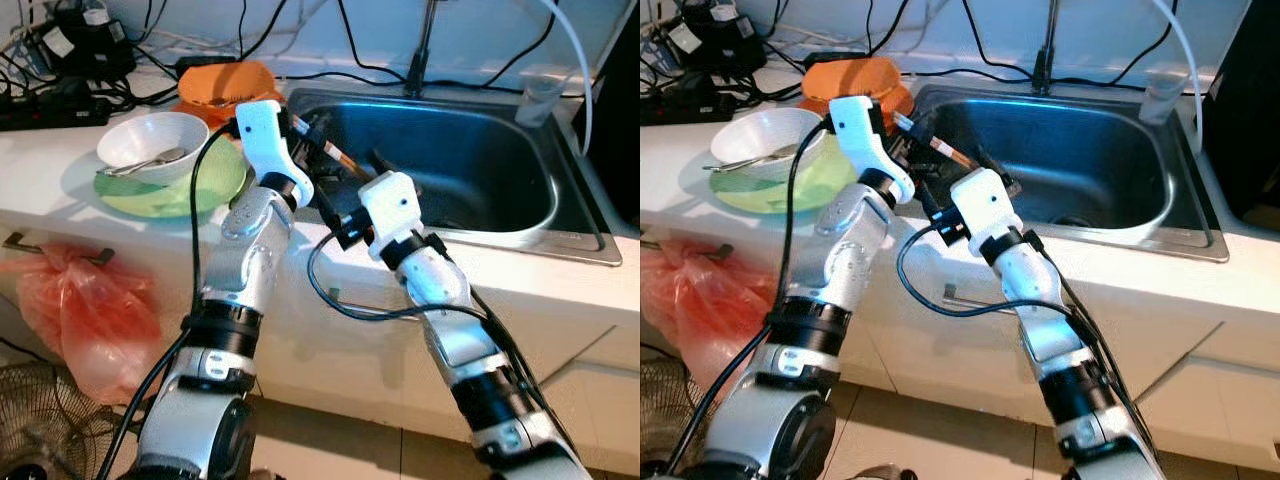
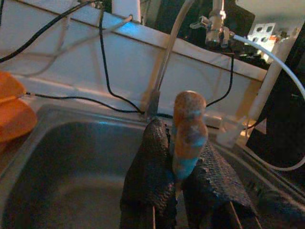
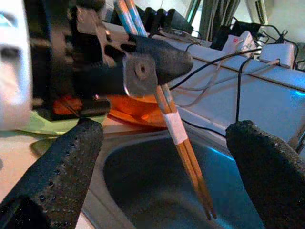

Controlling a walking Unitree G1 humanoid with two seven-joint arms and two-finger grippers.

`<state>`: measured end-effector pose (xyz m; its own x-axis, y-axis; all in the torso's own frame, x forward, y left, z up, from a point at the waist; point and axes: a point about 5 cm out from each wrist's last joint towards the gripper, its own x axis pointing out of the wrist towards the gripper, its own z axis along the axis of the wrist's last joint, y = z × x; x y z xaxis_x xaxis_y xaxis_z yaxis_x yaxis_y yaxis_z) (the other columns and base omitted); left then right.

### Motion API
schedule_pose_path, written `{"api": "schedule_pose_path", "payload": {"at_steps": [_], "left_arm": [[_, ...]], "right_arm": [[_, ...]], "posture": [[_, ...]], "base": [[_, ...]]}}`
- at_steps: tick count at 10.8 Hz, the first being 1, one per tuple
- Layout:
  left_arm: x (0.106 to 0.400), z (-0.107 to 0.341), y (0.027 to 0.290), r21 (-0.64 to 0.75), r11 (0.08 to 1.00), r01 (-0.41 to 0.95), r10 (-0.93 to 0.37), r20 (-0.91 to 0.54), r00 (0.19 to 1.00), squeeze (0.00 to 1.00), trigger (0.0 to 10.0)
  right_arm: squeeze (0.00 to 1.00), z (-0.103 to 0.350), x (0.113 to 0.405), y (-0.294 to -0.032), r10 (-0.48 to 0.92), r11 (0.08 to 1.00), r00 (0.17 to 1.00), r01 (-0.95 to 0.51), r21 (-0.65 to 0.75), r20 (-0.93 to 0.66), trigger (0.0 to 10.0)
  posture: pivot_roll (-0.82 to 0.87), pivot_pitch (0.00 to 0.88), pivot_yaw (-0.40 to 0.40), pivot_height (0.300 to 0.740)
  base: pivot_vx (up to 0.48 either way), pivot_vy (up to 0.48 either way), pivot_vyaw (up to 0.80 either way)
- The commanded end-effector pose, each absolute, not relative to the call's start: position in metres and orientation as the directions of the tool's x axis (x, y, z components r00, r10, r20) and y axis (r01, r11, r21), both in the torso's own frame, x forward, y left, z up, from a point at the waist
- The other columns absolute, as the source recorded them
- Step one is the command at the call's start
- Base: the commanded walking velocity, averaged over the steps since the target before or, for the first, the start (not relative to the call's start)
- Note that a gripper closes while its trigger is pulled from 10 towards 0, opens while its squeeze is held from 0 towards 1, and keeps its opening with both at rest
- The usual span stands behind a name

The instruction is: Kitchen organization

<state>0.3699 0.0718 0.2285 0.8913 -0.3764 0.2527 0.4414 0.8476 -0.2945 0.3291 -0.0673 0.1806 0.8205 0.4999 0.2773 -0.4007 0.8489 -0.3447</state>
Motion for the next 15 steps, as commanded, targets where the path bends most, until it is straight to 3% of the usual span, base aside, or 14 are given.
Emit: {"api": "schedule_pose_path", "payload": {"at_steps": [1,7,13,14,15], "left_arm": [[0.367,0.228,0.073,-0.292,0.85,0.439,-0.38,0.238,0.894,0.0,0.2],[0.352,0.245,0.073,-0.314,0.822,0.475,-0.423,0.221,0.879,0.0,0.8],[0.346,0.232,0.067,-0.337,0.817,0.468,-0.445,0.147,0.883,0.0,0.7],[0.344,0.233,0.067,-0.338,0.816,0.47,-0.447,0.147,0.882,0.0,0.7],[0.344,0.233,0.067,-0.339,0.815,0.47,-0.448,0.146,0.882,0.0,0.7]], "right_arm": [[0.0,0.183,0.333,-0.069,0.494,0.852,0.821,-0.39,-0.349,0.287,10.0],[0.0,0.17,0.35,-0.078,0.49,0.838,0.841,-0.38,-0.392,0.231,10.0],[0.0,0.183,0.365,-0.052,0.476,0.845,0.832,-0.343,-0.41,0.286,10.0],[0.0,0.185,0.364,-0.051,0.475,0.851,0.825,-0.341,-0.4,0.306,1.3],[0.0,0.185,0.364,-0.051,0.472,0.856,0.822,-0.34,-0.39,0.318,0.0]], "posture": [[0.06,0.047,0.032,0.74],[0.08,0.076,0.018,0.74],[0.08,0.097,0.021,0.74],[0.08,0.101,0.023,0.74],[0.08,0.102,0.024,0.74]], "base": [[0.0,0.0,0.0],[0.0,0.0,0.0],[0.0,0.0,0.0],[0.0,0.0,0.0],[0.0,0.0,0.0]]}}
